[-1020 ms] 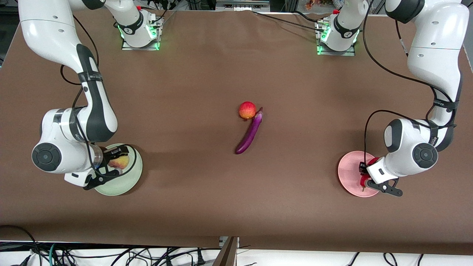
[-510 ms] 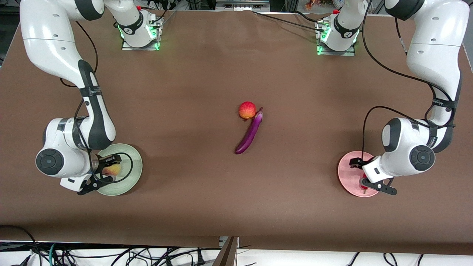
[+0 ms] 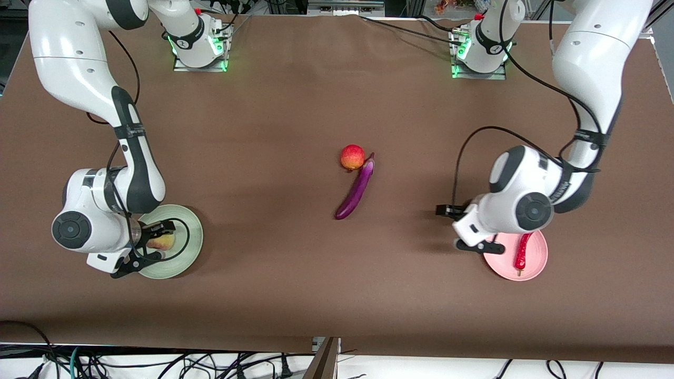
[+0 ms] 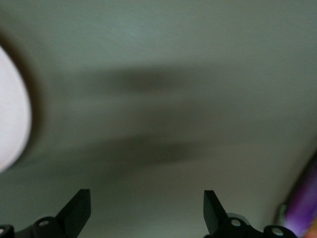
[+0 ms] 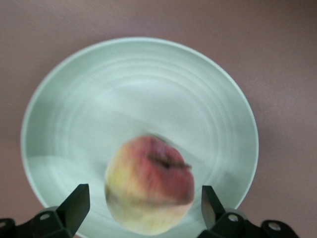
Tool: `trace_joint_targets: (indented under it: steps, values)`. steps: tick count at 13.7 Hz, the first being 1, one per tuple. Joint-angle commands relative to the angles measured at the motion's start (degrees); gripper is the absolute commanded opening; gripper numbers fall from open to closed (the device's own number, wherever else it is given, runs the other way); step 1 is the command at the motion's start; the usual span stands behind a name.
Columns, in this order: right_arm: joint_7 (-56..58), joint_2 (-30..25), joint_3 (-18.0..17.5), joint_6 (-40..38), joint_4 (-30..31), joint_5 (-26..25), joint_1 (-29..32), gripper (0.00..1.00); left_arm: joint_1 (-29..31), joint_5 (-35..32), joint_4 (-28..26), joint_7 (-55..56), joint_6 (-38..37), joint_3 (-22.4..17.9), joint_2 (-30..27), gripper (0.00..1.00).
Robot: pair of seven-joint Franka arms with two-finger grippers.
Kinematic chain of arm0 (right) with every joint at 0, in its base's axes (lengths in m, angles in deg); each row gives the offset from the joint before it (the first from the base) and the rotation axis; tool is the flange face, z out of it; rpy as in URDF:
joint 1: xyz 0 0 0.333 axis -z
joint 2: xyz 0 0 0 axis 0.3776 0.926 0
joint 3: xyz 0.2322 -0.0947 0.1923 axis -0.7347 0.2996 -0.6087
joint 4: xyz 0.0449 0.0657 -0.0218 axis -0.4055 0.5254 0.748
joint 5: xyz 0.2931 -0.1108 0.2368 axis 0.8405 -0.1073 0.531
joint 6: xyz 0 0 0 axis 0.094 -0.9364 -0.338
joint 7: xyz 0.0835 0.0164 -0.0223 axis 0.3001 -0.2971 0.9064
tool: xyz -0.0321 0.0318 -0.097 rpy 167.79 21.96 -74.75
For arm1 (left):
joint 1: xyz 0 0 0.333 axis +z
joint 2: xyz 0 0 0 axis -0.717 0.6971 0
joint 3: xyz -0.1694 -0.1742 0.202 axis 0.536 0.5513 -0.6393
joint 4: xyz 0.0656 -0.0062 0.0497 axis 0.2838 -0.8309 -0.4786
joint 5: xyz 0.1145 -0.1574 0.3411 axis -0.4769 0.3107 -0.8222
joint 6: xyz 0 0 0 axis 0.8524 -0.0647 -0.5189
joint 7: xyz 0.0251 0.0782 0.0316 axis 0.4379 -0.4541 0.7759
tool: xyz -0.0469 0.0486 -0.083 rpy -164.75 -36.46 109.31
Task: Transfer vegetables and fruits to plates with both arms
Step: 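Grasp the purple eggplant with the left gripper while the right gripper reaches the apple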
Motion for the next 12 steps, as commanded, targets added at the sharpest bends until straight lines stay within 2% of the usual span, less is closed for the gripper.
trace_joint_targets:
  steps: [1, 4, 7, 10, 12]
  values:
    - [-0.06, -2.19, -1.59, -4.21, -1.09, 2.88, -0.03, 0.99, -2.90, 2.01, -0.07, 4.28, 1.50, 0.54, 1.25, 1.00]
    - [-5.13, -2.19, -2.38, -7.73, -1.45, 10.77, -0.12, 0.99, -7.99, 3.17, -0.32, 11.12, 6.00, 0.45, 2.31, 1.00]
    - [-11.72, -2.19, -4.93, -10.81, -0.92, 17.02, -0.38, 0.99, -13.79, 2.99, -0.15, 18.33, 8.10, 0.19, 3.89, 1.00]
    - [-19.63, -2.19, -8.00, -10.46, -0.75, 17.83, -2.31, 0.99, -16.43, 2.65, 0.02, 23.43, 11.45, 0.19, 5.74, 1.00]
    - [-23.24, -2.19, -8.88, -10.02, -0.83, 17.83, -3.63, 0.99, -19.94, 2.64, 0.29, 25.55, 11.63, -1.82, 6.44, 1.00]
